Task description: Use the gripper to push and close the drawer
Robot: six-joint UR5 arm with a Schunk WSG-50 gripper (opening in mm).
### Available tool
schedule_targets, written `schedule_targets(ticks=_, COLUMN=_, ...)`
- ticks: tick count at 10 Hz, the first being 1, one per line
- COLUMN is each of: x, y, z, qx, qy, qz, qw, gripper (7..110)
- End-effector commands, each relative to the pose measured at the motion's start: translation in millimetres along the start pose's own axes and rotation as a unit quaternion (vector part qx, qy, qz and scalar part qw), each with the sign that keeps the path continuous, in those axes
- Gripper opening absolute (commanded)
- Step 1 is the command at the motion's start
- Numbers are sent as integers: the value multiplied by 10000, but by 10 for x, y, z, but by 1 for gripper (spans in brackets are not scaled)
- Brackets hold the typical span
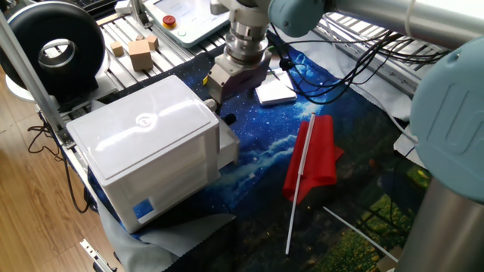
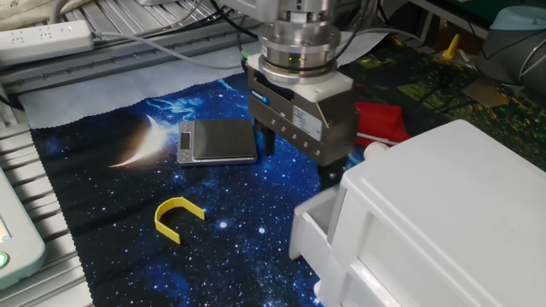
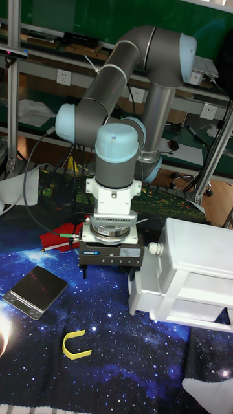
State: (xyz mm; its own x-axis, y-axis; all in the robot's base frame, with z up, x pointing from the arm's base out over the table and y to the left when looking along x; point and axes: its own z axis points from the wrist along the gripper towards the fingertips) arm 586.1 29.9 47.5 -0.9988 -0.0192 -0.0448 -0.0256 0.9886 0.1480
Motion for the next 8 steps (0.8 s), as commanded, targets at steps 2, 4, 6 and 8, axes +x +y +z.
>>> schedule_targets(ticks=2, x=-30, y=315, z=-44, qx=-459, qy=-51, qz=113, qw=9989, gripper=109)
schedule_targets(ticks=4, x=-49, y=423, z=-37, qx=-597, qy=-65, qz=189, qw=9980, gripper=109)
schedule_targets(ticks=6, x=-66, y=445, z=-12, qx=-643, qy=-65, qz=198, qw=9977, gripper=109)
schedule_targets(ticks=8, x=-91, y=317, z=15, qx=-467, qy=-65, qz=144, qw=9988, gripper=109)
